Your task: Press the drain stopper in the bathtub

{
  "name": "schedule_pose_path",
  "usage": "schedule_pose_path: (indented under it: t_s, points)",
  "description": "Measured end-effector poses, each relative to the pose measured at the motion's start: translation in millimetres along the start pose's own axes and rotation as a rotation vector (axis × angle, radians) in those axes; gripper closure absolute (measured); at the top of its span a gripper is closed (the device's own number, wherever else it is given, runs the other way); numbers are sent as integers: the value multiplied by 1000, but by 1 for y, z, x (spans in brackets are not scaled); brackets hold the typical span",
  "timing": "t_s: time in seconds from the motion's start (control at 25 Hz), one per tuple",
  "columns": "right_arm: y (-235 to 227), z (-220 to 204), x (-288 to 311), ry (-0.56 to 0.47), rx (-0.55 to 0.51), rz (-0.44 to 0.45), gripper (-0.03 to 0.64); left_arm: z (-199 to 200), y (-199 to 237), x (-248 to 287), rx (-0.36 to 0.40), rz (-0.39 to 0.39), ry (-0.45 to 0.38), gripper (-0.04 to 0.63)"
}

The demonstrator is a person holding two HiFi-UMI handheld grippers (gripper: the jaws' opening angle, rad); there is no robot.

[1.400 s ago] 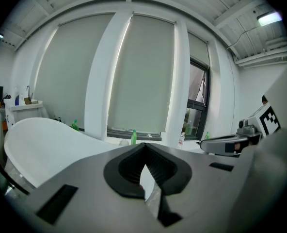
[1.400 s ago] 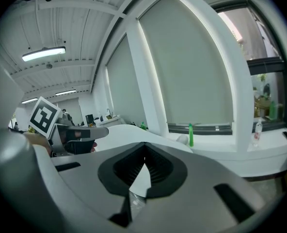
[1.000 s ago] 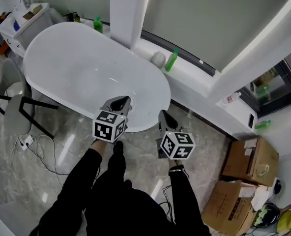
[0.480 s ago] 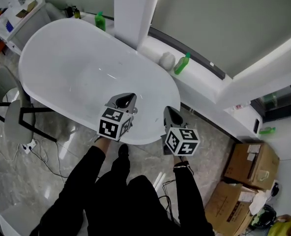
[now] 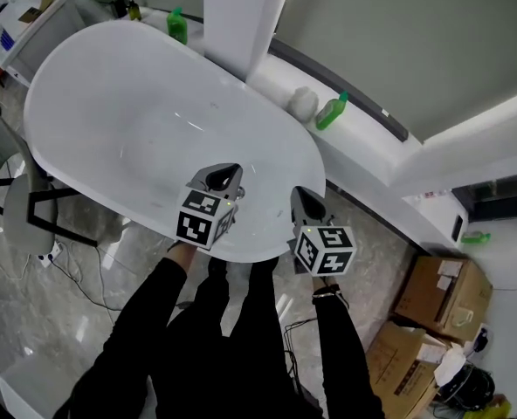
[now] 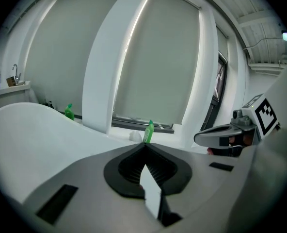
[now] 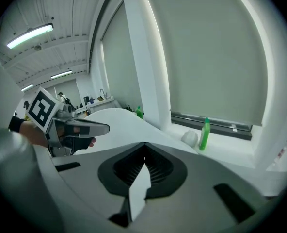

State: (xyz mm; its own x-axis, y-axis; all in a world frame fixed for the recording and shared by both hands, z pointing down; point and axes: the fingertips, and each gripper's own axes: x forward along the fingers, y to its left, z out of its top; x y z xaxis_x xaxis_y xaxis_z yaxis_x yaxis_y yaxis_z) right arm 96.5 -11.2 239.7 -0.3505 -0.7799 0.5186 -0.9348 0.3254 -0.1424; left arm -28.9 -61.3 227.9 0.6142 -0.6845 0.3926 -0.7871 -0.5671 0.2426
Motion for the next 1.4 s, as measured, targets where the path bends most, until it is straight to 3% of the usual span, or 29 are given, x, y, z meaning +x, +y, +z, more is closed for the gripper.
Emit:
schedule_pose_path:
  t_s: [0.36,0.76,1.04,1.4]
  points:
    - [-22,-4,37,75,-63,83,617,-25,14,33,-51,61,48,595]
    - [-61,-36,88,176,-100,193,617,-93,41,104,-163,151,137,595]
    - [-76,-89,147,246,-74,244,617,-161,71,151,-219,215,207,595]
    - [-73,-174,220,369,-72,296,617,-242,92,191,-304,240,296,595]
